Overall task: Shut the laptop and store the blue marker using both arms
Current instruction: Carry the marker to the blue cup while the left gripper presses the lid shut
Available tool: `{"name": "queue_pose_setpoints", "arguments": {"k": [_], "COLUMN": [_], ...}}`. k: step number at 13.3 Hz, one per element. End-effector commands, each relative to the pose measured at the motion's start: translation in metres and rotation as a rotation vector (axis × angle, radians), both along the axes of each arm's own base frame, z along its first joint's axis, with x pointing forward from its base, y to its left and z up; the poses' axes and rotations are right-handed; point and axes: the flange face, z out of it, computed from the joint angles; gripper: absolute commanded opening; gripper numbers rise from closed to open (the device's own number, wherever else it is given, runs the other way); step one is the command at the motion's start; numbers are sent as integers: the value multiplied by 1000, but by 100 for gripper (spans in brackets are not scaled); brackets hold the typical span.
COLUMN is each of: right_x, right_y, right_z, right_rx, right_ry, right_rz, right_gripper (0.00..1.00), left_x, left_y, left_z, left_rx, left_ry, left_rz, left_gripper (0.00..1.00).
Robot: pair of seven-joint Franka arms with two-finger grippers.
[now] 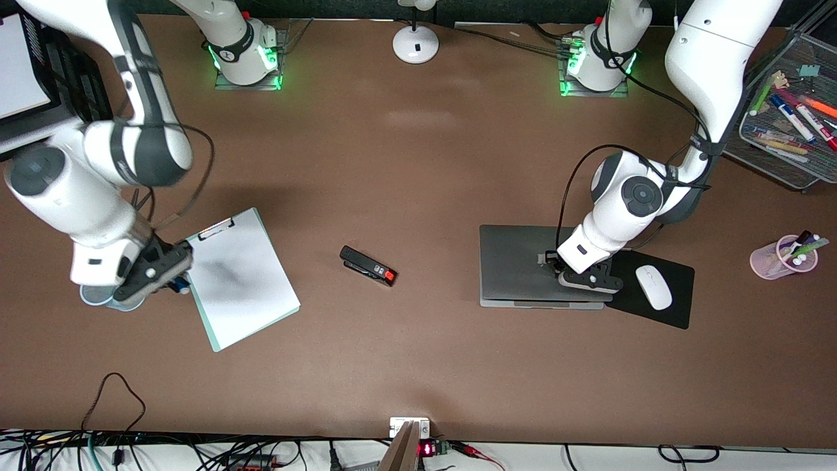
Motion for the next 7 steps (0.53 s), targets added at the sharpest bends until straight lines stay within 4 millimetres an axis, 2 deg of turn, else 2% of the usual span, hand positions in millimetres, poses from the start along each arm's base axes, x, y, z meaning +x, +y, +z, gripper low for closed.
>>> {"name": "queue_pose_setpoints", "arguments": {"k": [1,3,7], "right_x": [-6,-7,-22], "right_y": [-29,-69,-127], "right_z": [28,26,11], "right_rx": [27,84,184], "right_ry": [-38,-69,-41], "right_rz": [183,334,537], "right_gripper": [5,5,5], "left_x": [7,12,11], "left_y": [1,4,3], "left_z": [-15,-17,-27], "left_rx": [14,32,22], "left_ry": [-11,-23,-23], "left_rz": [-29,-48,-48], "left_gripper": [0,0,0]}}
